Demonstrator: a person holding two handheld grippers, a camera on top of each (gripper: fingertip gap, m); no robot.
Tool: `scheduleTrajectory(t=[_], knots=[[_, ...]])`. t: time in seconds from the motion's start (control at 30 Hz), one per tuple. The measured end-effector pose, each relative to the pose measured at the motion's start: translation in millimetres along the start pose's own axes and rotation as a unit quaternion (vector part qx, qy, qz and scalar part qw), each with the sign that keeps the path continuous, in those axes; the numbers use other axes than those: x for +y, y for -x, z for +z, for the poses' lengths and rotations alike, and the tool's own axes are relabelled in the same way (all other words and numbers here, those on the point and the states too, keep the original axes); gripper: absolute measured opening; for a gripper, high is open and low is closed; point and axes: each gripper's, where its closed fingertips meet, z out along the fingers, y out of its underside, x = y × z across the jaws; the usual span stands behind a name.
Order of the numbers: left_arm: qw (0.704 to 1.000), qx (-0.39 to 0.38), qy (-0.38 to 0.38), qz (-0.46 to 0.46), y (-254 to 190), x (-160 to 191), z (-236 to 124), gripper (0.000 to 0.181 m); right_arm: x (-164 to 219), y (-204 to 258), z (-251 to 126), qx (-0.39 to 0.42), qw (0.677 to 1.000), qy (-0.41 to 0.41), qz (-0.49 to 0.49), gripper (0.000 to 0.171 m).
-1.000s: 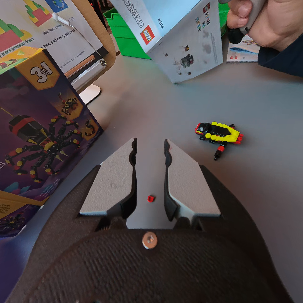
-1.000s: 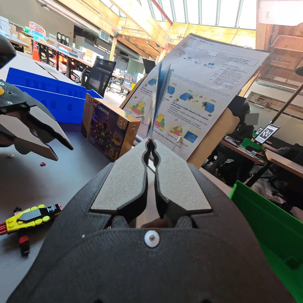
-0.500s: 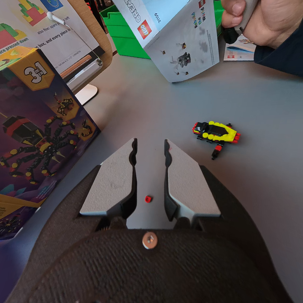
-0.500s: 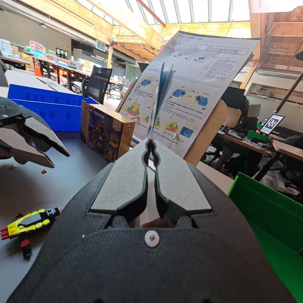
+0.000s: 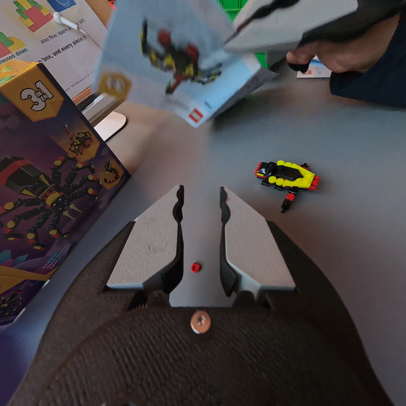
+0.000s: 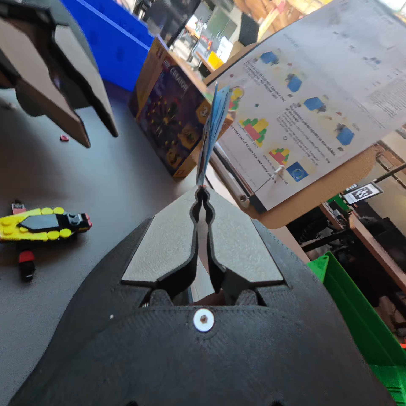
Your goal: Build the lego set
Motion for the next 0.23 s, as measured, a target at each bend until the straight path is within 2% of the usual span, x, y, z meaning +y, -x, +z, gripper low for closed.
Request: scheduleTrajectory(t=[0.13,0.23], knots=[[1.0,-0.001,0.0,0.0,0.7,0.1,0.0,0.031,20.8,36.0,17.3,-0.041,0.993,0.062,-0.088,0.0],[1.0,-0.002,-0.001,0.0,1.8,0.2,-0.3,0.031,27.9,55.0,22.1,-0.081,0.99,0.072,-0.089,0.003]])
